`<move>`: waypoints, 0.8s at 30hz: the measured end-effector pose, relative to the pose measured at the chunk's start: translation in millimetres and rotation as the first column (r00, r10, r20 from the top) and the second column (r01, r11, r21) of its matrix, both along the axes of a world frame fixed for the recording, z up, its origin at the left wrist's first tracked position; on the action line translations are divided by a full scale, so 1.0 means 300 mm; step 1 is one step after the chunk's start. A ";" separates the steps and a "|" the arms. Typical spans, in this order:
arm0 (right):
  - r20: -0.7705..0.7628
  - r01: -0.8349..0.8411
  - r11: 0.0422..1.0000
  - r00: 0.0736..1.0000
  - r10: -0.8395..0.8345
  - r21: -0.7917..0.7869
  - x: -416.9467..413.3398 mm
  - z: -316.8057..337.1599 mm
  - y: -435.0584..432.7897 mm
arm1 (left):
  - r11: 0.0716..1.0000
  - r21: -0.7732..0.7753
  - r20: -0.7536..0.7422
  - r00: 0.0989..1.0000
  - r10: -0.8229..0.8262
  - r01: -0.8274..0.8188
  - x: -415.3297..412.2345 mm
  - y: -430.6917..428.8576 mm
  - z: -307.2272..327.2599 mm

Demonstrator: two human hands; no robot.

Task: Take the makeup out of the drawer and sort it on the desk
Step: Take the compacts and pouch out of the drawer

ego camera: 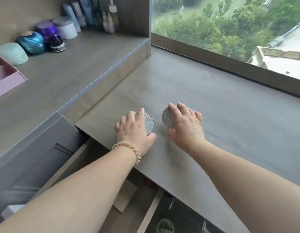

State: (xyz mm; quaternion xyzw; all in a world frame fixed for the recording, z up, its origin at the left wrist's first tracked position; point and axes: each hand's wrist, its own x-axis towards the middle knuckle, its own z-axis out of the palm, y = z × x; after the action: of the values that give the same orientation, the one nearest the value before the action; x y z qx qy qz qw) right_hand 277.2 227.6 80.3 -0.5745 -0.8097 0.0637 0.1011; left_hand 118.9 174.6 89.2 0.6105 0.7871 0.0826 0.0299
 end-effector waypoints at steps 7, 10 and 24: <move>-0.048 -0.189 0.977 0.982 0.185 -0.099 -0.042 -0.051 0.151 | 0.997 -0.050 0.003 0.998 0.059 -0.059 0.076 0.044 -0.055; -0.001 -0.234 0.968 0.972 0.235 -0.090 -0.077 -0.068 0.186 | 0.994 -0.054 0.028 0.995 0.097 -0.095 0.072 0.055 -0.063; -0.268 -0.386 0.821 0.812 0.519 0.420 -0.196 0.043 -0.154 | 0.994 0.017 -0.060 0.993 0.105 -0.104 -0.209 -0.188 -0.021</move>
State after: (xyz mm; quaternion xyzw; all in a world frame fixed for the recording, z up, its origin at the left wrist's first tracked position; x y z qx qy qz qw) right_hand 218.4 181.3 93.3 -0.3118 -0.8886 0.0502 0.3328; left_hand 56.1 118.3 82.8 0.5708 0.8180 0.0707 -0.0027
